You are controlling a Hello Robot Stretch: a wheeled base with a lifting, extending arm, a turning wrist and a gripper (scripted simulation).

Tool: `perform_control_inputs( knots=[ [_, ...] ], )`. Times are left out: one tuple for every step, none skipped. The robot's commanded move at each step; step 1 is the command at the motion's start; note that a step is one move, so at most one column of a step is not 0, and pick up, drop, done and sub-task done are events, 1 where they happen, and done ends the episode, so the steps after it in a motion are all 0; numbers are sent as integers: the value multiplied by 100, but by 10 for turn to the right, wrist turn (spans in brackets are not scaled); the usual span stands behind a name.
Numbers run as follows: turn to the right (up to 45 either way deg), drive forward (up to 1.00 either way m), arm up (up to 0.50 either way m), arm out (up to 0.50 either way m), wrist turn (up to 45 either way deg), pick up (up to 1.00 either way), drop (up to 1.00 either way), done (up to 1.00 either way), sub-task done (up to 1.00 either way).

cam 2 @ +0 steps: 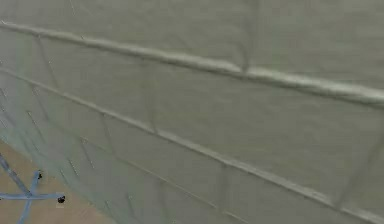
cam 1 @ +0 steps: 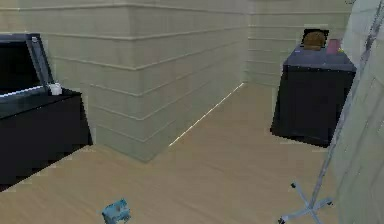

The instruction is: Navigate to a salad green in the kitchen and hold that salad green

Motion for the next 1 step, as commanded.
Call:
perform_control_inputs(
  knots=[
    [-450, 0, 0, 0, 0, 0, 0, 0, 0]
  ],
)
